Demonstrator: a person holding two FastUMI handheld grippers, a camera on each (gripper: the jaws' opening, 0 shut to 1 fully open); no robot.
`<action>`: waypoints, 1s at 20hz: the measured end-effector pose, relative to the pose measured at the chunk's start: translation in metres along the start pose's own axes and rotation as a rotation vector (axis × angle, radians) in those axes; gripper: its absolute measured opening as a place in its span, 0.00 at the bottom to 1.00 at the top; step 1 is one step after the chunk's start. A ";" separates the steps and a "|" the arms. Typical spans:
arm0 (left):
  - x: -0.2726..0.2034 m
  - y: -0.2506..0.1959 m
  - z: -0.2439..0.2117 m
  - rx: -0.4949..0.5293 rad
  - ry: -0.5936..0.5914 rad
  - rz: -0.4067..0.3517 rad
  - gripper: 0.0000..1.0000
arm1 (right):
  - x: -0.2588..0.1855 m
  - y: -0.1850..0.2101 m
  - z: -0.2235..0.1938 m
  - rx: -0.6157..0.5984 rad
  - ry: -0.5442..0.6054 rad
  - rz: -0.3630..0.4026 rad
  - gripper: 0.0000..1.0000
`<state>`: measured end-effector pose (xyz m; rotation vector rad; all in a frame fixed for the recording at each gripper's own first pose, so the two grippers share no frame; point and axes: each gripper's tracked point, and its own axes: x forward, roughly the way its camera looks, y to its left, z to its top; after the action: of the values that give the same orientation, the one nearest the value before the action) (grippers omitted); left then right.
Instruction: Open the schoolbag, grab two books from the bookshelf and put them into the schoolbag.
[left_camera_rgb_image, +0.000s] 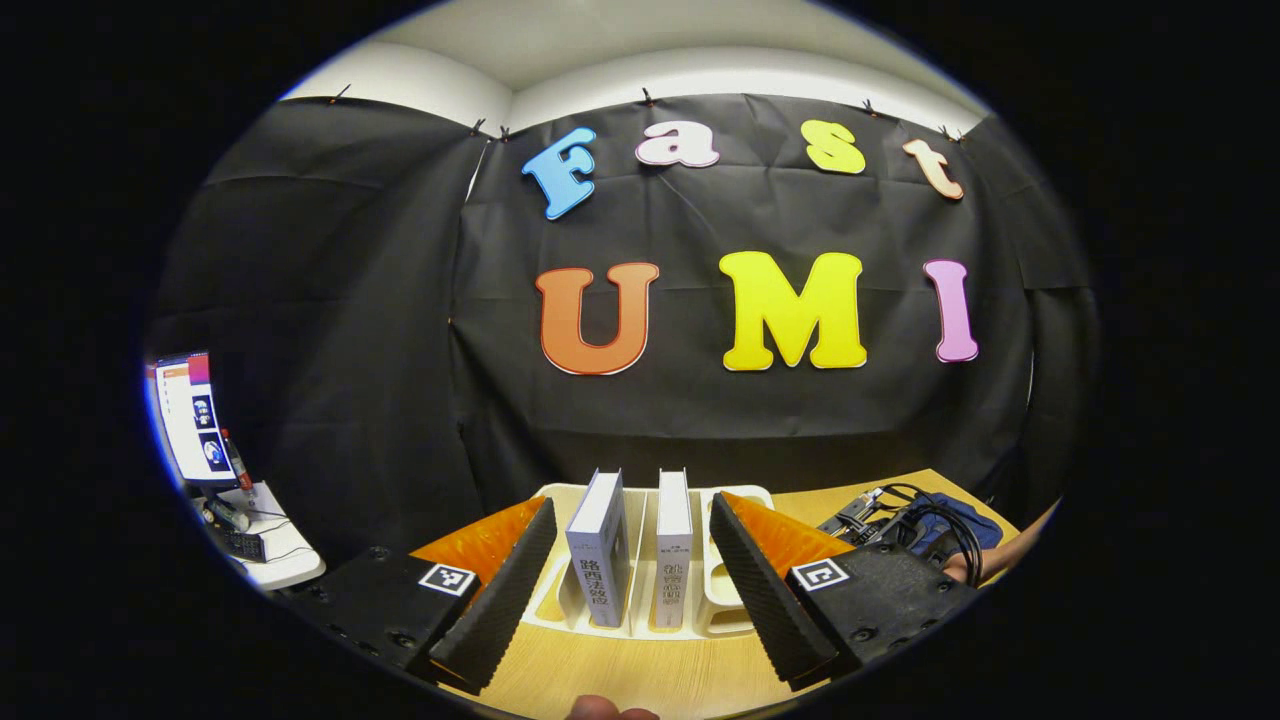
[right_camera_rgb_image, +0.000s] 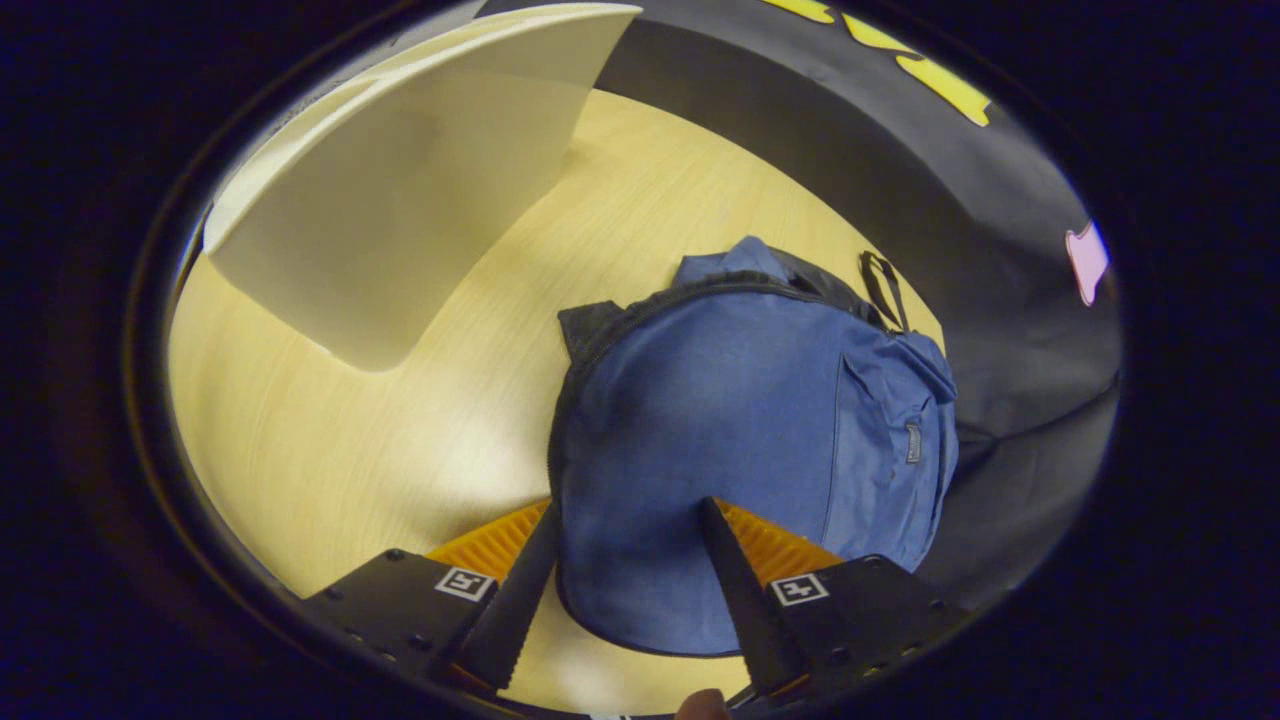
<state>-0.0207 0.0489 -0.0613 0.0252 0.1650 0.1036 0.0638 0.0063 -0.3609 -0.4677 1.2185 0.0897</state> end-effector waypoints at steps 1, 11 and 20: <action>0.002 -0.001 -0.001 0.000 0.005 -0.004 0.98 | 0.001 -0.001 0.001 0.015 0.002 0.005 0.87; 0.014 -0.016 -0.006 -0.006 0.041 -0.053 0.99 | -0.041 -0.027 0.004 0.191 -0.091 0.082 0.00; 0.047 -0.034 0.000 0.011 0.089 -0.102 0.99 | -0.119 -0.102 0.016 0.298 -0.193 0.102 0.00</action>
<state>0.0286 0.0203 -0.0696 0.0230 0.2552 0.0022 0.0677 -0.0579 -0.2168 -0.1327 1.0436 0.0378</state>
